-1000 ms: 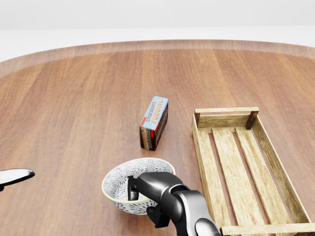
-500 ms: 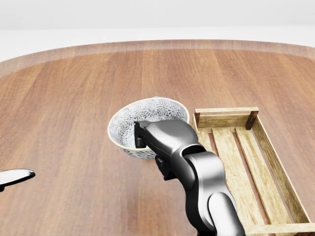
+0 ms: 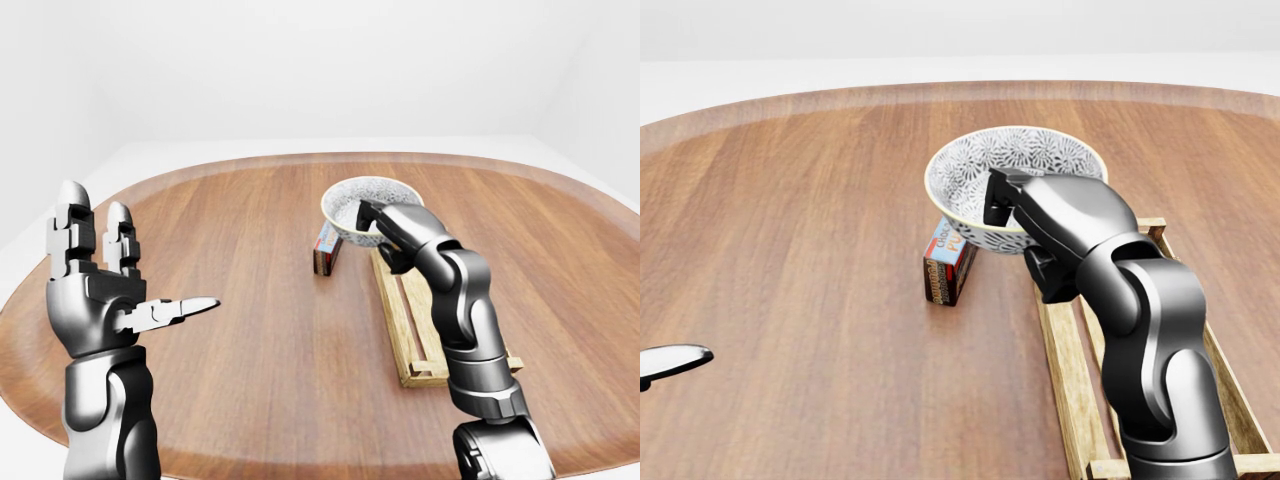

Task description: Pick up the bowl on the left and put it in the tray.

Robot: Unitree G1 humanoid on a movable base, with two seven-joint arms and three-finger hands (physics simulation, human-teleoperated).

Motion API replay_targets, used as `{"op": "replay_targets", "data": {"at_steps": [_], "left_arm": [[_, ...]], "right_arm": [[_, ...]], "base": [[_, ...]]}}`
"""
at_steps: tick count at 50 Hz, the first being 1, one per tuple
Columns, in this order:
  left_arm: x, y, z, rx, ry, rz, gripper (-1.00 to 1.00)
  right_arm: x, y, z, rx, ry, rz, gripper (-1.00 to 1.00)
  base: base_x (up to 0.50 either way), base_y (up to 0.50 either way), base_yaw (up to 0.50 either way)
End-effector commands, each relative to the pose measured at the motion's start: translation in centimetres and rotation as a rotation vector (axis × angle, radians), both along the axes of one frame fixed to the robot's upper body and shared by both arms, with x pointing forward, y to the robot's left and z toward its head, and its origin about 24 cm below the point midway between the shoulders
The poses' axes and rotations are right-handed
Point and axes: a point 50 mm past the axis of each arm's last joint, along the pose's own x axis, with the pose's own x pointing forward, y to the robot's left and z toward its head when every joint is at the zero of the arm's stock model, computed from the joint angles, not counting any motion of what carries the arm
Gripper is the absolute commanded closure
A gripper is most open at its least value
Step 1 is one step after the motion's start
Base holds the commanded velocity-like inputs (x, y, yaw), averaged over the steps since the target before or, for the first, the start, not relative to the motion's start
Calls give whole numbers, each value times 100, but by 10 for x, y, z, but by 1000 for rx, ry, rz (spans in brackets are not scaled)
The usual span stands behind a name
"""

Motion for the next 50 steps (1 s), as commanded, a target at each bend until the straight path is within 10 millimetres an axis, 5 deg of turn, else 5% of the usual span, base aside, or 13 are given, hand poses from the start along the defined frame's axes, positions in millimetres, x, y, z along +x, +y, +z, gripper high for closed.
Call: {"op": "replay_targets", "data": {"at_steps": [1,14,24,50], "left_arm": [[0,-1,0,1,0,-1,-100],[-1,0,1,-1,-4,1,-100],[0,-1,-1,-1,4,-1,-100],[-1,-2,-1,3,4,-4,-100]], "right_arm": [[-3,-25,10,-2,-39,-47,100],[-4,-50,6,37,-14,-83,100],[-9,-69,-22,166,101,-80,100],[-3,-107,-54,390,4,-262,100]], "base": [[0,0,0],[0,0,0],[0,0,0],[0,0,0]]}}
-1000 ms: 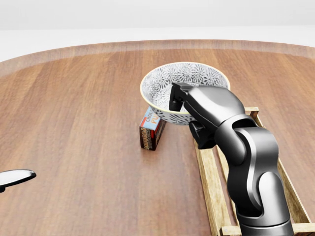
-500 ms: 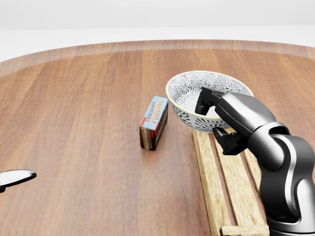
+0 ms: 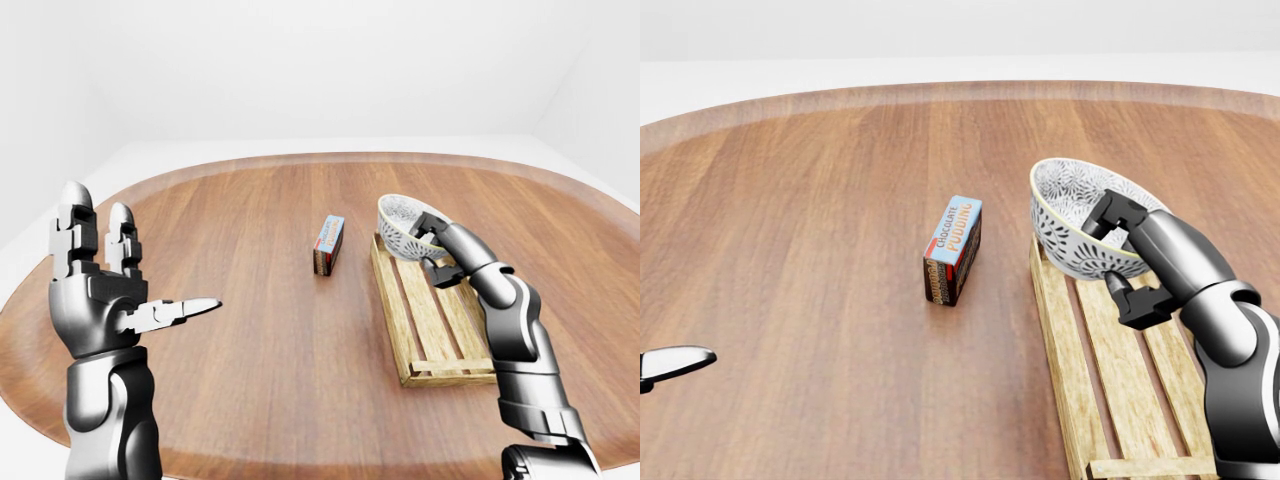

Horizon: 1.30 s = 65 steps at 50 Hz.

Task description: Pick up the bowl on the left and put it in the tray.

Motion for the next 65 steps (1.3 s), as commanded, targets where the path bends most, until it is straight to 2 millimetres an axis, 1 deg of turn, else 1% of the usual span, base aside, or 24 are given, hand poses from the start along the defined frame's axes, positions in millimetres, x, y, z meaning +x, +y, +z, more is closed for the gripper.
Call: {"op": "replay_targets", "data": {"at_steps": [1,6,9,20,23,25,31,38,43,47,49,55,65], "left_arm": [[-1,-1,0,1,-1,-2,-100],[-1,-2,-1,2,1,-3,-100],[-1,-1,-1,2,2,-4,-100],[1,-2,-3,2,13,-8,-100],[1,-2,-2,1,11,-7,-100],[-1,-1,0,2,-2,-4,-100],[-1,-1,0,1,0,-4,-100],[-1,-1,0,2,-2,-3,-100],[-1,-1,0,3,-2,-3,-100],[0,-2,-1,2,2,-5,-100],[0,-3,-2,4,8,-7,-100],[0,-1,-1,2,5,-4,-100],[0,-1,-1,1,2,-5,-100]], "right_arm": [[0,-14,-8,32,-49,-96,100],[1,-14,-10,12,-56,-115,100],[2,-14,-12,-29,-60,-132,100],[12,-1,-31,-145,4,-129,100],[13,-1,-32,-176,13,-130,100],[14,-4,-37,-190,34,-145,100],[13,-6,-38,-237,40,-152,100],[11,-11,-40,-244,52,-168,100],[9,-15,-45,-251,80,-174,100],[9,-16,-45,-269,82,-176,100],[10,-16,-49,-279,95,-178,100],[11,-17,-53,-272,105,-187,100],[11,-25,-62,-265,129,-216,100]], "base": [[0,0,0],[0,0,0],[0,0,0],[0,0,0],[0,0,0],[0,0,0],[0,0,0],[0,0,0],[0,0,0],[0,0,0],[0,0,0],[0,0,0],[0,0,0]]}}
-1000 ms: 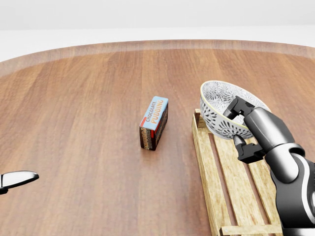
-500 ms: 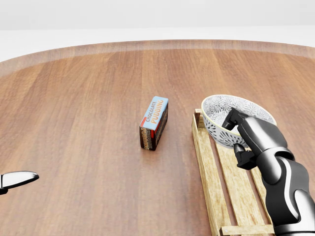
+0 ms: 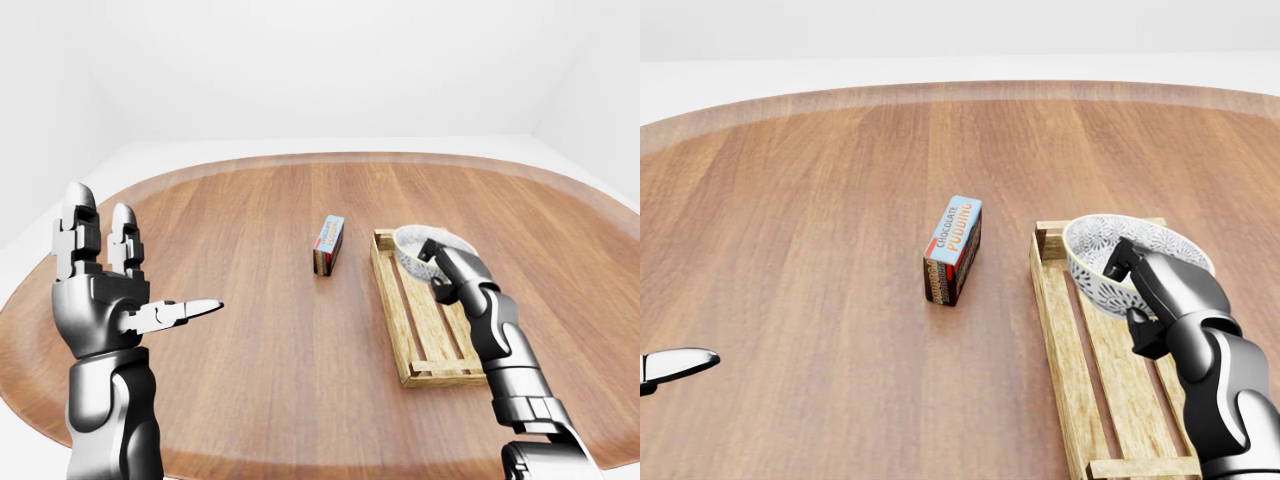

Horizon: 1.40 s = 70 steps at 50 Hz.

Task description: Pick up the bowl on the left and put it in the tray.

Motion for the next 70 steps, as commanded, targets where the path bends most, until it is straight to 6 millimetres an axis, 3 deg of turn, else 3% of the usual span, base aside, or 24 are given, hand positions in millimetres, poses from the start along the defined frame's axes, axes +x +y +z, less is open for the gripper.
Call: {"op": "replay_targets", "data": {"at_steps": [1,12,20,60,62,70], "left_arm": [[1,0,-1,-1,3,-1,-100],[1,0,-2,0,8,-3,-100],[0,-1,-1,1,6,-3,-100],[0,-1,-1,-2,4,-3,-100],[0,0,-1,-3,3,-3,-100],[-1,-1,0,-1,-2,-2,-100]], "right_arm": [[0,-7,-5,-12,0,-33,100],[0,-9,-17,4,23,-52,100],[-3,-13,-46,80,80,-118,100],[-7,-8,-67,124,149,-133,100],[-9,-6,-72,147,183,-129,-100],[-14,-4,-75,164,190,-122,-100]], "base": [[0,0,0],[0,0,0],[0,0,0],[0,0,0],[0,0,0],[0,0,0]]}}
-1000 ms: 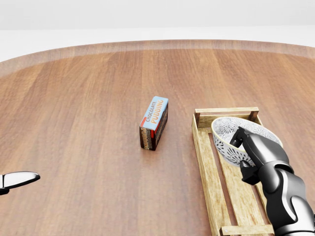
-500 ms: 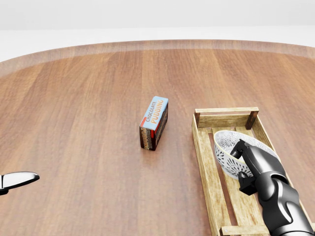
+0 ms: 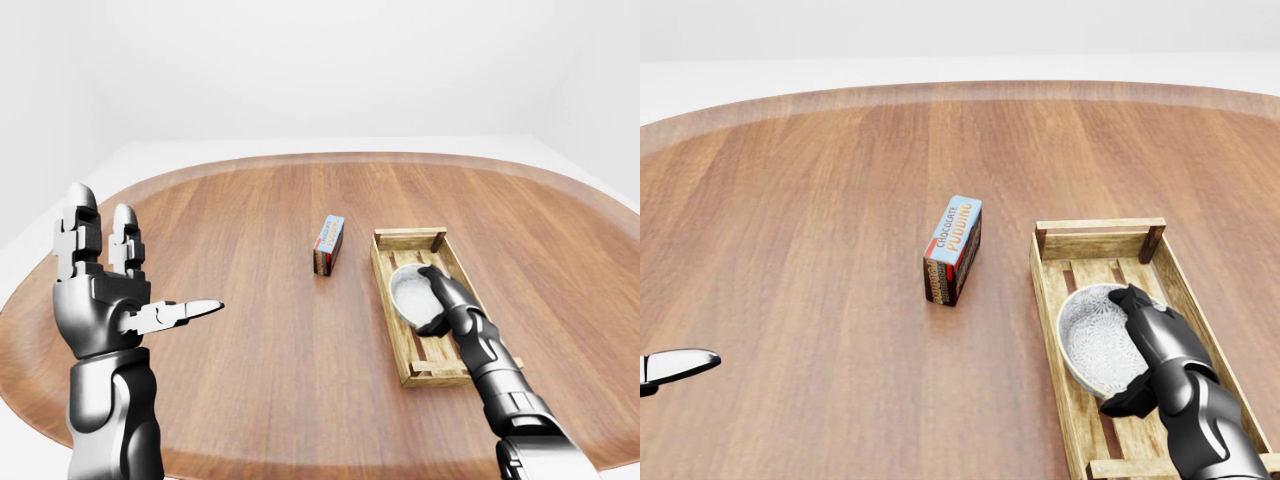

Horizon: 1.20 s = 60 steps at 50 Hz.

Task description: Pick up the bowl on the left and put it in the tray.

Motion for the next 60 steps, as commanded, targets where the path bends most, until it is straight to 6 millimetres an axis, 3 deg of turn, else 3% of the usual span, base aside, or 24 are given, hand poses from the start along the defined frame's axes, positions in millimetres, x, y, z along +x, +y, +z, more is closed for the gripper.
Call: {"op": "replay_targets", "data": {"at_steps": [1,10,23,27,34,46,60], "left_arm": [[0,0,0,1,-1,0,-100],[0,0,0,0,0,-1,-100],[1,0,-1,1,4,-3,-100],[1,0,-1,0,5,-3,-100],[1,-1,-1,1,7,-4,-100],[1,0,-1,2,5,-3,-100],[-1,1,1,-1,-8,0,-100]], "right_arm": [[-4,3,-5,25,24,10,-100],[-5,10,1,22,12,54,-100],[-12,38,39,-85,-20,255,-100],[-17,51,66,-216,-24,345,-100],[-25,60,94,-390,5,349,-100],[-40,73,157,-620,-240,181,-100],[-84,90,235,-728,-593,-56,-100]], "base": [[0,0,0],[0,0,0],[0,0,0],[0,0,0],[0,0,0],[0,0,0],[0,0,0]]}}
